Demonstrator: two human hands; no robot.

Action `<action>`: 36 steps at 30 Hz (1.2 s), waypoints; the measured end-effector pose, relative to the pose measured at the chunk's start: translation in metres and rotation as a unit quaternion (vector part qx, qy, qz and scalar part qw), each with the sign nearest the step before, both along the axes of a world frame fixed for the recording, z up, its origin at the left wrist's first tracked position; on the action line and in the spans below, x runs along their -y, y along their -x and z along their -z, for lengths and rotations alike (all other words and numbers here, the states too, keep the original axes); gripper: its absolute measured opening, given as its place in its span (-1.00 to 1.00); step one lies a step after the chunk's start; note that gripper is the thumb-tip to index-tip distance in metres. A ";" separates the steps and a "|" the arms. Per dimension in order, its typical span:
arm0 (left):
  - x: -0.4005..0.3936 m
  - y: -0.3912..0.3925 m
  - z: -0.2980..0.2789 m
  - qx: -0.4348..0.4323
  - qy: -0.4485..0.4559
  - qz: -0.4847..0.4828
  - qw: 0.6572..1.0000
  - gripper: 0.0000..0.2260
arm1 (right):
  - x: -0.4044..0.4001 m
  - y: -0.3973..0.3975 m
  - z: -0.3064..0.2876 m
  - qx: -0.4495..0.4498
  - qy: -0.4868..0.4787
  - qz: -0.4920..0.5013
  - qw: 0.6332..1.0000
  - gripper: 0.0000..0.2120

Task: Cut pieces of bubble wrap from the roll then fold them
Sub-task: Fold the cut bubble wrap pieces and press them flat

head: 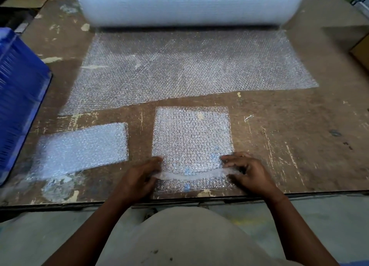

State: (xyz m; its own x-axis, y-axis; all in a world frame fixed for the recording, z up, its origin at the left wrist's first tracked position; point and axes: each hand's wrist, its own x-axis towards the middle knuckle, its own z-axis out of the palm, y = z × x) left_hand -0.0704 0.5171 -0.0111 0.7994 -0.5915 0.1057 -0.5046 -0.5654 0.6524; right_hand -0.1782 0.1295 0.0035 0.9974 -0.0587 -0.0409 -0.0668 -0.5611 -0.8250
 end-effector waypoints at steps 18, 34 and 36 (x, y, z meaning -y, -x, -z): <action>0.039 -0.017 -0.028 -0.026 0.147 -0.239 0.959 -0.76 | -0.024 -0.036 -0.017 0.041 0.010 0.241 0.970 -0.77; 0.030 -0.001 0.005 0.021 0.157 -0.237 0.959 -0.66 | -0.026 -0.017 0.023 0.178 0.216 0.078 0.957 -0.70; 0.030 -0.001 0.003 0.032 0.159 -0.214 0.963 -0.71 | -0.029 -0.016 0.021 0.146 0.223 0.076 0.961 -0.73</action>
